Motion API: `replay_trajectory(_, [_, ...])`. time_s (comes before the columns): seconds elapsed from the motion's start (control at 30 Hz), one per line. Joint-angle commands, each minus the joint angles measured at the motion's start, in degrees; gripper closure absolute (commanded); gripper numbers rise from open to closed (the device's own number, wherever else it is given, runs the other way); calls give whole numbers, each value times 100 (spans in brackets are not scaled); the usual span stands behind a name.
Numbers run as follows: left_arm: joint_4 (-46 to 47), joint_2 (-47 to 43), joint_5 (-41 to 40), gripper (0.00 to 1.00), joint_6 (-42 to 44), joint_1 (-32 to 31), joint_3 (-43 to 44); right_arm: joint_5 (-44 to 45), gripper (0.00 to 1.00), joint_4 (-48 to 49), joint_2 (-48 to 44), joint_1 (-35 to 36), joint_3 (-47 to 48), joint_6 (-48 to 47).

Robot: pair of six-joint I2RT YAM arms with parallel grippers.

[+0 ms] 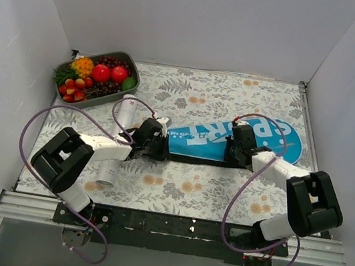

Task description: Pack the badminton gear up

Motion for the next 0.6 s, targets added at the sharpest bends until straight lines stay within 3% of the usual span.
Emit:
replay_trajectory(0.0, [-232, -578, -66, 100, -35, 55, -32, -613, 99, 588, 560, 1, 301, -291])
replay_trajectory(0.17, [-268, -913, 154, 96, -149, 47, 274, -825, 99, 413, 764, 1, 573, -406])
replay_trajectory(0.3, [-505, -975, 286, 92, -97, 47, 828, -676, 99, -24, 89, 1, 626, -476])
replay_trajectory(0.47, [-610, -248, 251, 76, 97, 47, 1819, -184, 68, -843, -536, -7, 968, -573])
replay_trajectory(0.5, [-549, 77, 321, 76, 149, 47, 2057, -9, 57, -1062, -833, -25, 986, -529])
replay_trajectory(0.57, [-479, 560, 392, 76, 158, 47, 2366, 212, 53, -1423, -1089, -95, 1030, -415])
